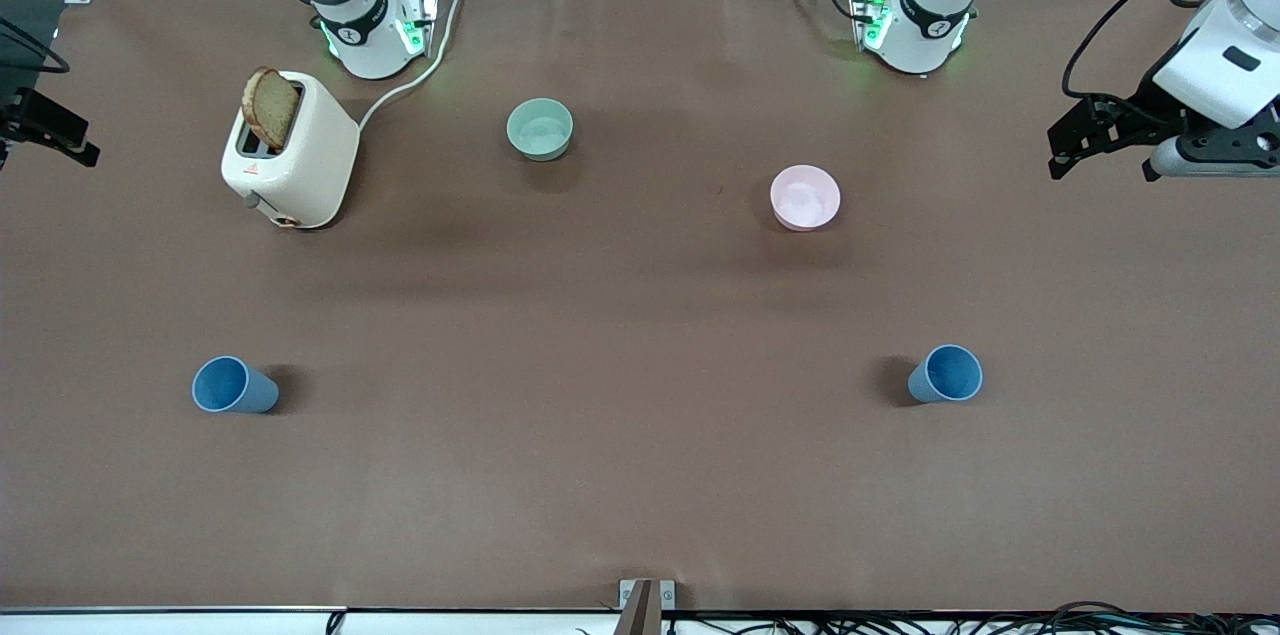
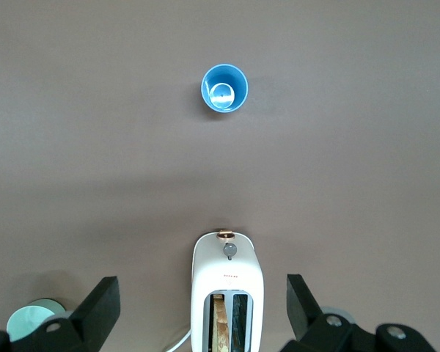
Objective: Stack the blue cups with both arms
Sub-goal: 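Reach down and grasp the blue cup with the left gripper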
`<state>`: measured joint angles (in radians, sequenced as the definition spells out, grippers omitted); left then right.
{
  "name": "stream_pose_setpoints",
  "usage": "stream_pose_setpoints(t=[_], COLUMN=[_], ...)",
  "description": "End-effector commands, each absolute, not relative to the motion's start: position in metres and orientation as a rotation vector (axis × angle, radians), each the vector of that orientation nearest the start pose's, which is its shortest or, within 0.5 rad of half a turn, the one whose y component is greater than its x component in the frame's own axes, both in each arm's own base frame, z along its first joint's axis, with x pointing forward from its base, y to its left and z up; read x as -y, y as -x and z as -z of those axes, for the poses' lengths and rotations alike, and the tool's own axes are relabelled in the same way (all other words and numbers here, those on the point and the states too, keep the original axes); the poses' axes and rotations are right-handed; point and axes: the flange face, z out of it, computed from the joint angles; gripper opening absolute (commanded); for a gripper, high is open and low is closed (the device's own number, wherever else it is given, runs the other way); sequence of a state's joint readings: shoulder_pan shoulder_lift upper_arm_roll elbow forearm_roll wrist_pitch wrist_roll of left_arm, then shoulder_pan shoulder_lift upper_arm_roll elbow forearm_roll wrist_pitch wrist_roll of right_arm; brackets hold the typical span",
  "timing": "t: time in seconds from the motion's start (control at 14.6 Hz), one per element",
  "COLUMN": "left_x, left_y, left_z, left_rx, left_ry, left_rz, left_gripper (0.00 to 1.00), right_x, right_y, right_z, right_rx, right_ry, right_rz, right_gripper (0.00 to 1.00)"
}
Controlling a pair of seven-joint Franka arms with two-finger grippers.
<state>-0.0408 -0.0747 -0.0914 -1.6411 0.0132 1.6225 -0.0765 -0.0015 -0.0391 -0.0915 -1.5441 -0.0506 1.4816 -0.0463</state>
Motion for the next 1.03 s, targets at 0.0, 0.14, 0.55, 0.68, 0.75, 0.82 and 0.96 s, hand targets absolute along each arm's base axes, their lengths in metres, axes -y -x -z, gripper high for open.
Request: stream_pose_setpoints(t=[0.0,0.14,0.55,0.68,0.75,0.82,0.96], left_x=[0.069,0.065,0.053,0.039,0.037,0.035,0.034], left_y=[-0.545,-0.558,-0.652,-0.673,-0.681,-0.687,-0.695], left_z=[-0.642,-0.634,-0.476,-0.420,-0.388,-0.361,-0.318], left_rx=[-0.110,-0.102,-0.083,-0.053,-0.048,-0.044,-0.039], left_ry=[3.124,3.108,3.112,3.125,3.130,3.135,3.142], left_rz=[0.062,0.045,-0.017,0.049,0.044,0.044,0.049], left_gripper=[1.00,1.00,1.00,1.00,1.00,1.00,1.00], right_x=[0.045,0.045,0.044,0.044,0.041,0.040,0.040], right_y=[-0.530,-0.529,-0.530,-0.530,-0.530,-0.531,-0.530], right_z=[-0.649,-0.648,-0.647,-0.647,-0.647,-0.647,-0.647], right_rx=[-0.063,-0.064,-0.061,-0.059,-0.054,-0.049,-0.049], right_ry=[3.215,3.221,3.221,3.221,3.221,3.221,3.221], right_rz=[-0.043,-0.046,-0.051,-0.051,-0.053,-0.053,-0.055], right_gripper=[1.00,1.00,1.00,1.00,1.00,1.00,1.00])
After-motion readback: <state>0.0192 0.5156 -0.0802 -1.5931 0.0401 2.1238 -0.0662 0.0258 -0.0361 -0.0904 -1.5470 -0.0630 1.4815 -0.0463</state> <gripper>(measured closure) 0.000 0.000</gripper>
